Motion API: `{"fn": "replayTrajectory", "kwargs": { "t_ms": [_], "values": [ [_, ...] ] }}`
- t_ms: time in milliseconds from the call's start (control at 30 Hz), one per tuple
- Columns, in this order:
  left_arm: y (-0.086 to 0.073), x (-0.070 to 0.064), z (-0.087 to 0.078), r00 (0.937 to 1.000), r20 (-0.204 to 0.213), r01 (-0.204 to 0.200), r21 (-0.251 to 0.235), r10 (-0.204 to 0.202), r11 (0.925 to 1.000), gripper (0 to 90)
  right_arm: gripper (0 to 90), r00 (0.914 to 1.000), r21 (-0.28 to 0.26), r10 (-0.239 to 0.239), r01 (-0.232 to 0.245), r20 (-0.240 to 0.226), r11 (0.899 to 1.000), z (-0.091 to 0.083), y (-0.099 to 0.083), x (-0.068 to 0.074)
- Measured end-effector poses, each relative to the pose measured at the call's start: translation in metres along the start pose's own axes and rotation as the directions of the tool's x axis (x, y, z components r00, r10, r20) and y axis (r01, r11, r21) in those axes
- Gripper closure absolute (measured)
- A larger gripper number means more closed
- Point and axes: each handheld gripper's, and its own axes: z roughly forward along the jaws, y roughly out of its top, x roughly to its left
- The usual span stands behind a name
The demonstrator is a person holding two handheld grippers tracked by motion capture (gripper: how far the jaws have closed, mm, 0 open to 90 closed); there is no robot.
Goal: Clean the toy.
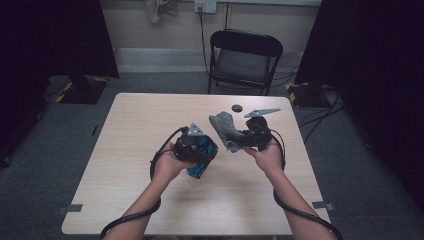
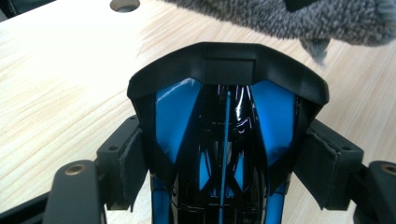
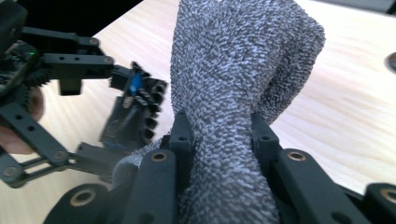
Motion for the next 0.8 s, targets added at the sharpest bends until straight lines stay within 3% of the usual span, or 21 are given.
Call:
{"fn": "replayTrajectory", "kwargs": {
  "t_ms": [200, 267, 433, 667, 800],
  "values": [
    [0.001, -0.004, -0.001, 0.9999, 0.007, -0.011, 0.002, 0.011, 0.9999, 25.5, 71.2, 0.9998, 0.038, 0.020, -0.019, -0.008, 0.999, 0.008, 0.009, 0.005],
    [0.002, -0.004, -0.001, 0.9999, 0.008, -0.009, 0.002, 0.009, 1.0000, 25.5, 71.2, 0.9993, 0.039, 0.020, -0.019, -0.031, 0.999, 0.010, 0.012, 0.005],
    [0.001, -0.002, -0.002, 0.9995, -0.003, -0.030, 0.013, 0.030, 0.9995, 25.5, 71.2, 0.9971, 0.104, -0.039, 0.046, -0.066, 0.993, 0.017, 0.014, 0.017],
    [-0.002, 0.000, -0.001, 0.9992, -0.008, -0.038, 0.027, 0.038, 0.9989, 25.5, 71.4, 0.9935, 0.143, -0.039, 0.054, -0.107, 0.988, 0.018, 0.012, 0.016],
    [-0.002, 0.004, -0.001, 0.9997, -0.012, -0.019, 0.024, 0.019, 0.9995, 25.5, 71.8, 0.9922, 0.150, -0.045, 0.063, -0.116, 0.987, 0.017, 0.010, 0.016]
  ]
}}
